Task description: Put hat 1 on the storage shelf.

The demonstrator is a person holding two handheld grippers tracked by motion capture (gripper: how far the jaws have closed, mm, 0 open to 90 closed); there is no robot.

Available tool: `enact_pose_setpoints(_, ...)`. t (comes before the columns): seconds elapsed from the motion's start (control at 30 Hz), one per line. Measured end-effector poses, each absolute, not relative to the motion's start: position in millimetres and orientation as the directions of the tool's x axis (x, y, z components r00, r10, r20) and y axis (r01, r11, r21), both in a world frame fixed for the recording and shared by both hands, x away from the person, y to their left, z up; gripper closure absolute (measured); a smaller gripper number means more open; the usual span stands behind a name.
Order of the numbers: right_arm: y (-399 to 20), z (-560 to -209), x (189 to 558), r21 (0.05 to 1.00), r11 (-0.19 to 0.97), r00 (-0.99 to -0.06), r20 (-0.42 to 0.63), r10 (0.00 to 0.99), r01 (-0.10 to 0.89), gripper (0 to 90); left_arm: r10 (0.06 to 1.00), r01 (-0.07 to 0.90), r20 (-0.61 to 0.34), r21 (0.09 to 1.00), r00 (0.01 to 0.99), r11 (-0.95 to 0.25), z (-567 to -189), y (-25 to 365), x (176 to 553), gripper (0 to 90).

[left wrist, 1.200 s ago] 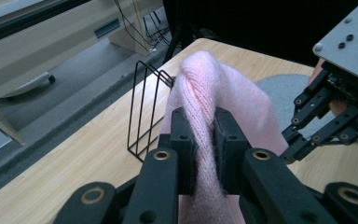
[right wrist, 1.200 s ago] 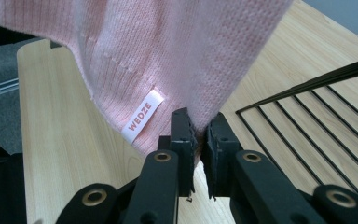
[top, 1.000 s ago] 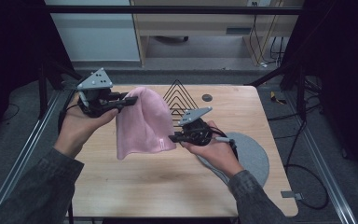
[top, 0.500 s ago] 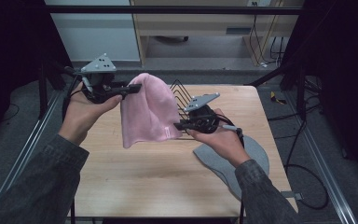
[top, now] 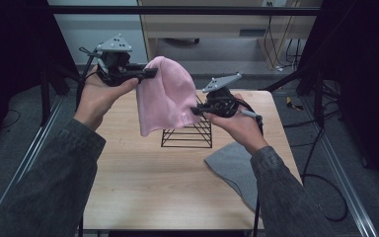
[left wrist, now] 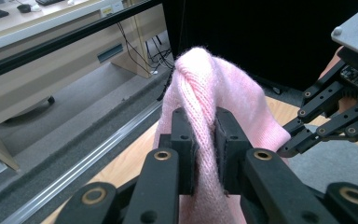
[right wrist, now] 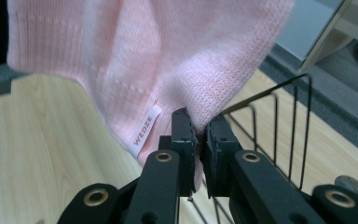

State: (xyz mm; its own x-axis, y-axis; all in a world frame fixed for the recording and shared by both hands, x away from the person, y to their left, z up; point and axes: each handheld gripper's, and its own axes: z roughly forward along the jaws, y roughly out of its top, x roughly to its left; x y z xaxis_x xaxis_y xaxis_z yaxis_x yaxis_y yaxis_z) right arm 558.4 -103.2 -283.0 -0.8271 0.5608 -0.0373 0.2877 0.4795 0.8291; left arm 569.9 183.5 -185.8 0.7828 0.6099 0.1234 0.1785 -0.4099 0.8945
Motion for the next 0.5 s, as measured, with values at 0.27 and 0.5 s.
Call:
enact_pose_setpoints(0.27, -107, -280, 575, 0.838, 0.455, -0.812, -0.023, 0.583, 0.302, 84.1, 0.611, 0.177, 0.124, 0.895, 0.782, -0.409, -184, 180, 588, 79.7)
enact_pose_setpoints(0.5, -108, -283, 581, 0.832, 0.463, -0.803, -0.037, 0.595, 0.305, 83.9, 0.602, 0.167, 0.127, 0.897, 0.788, -0.409, -186, 176, 595, 79.6)
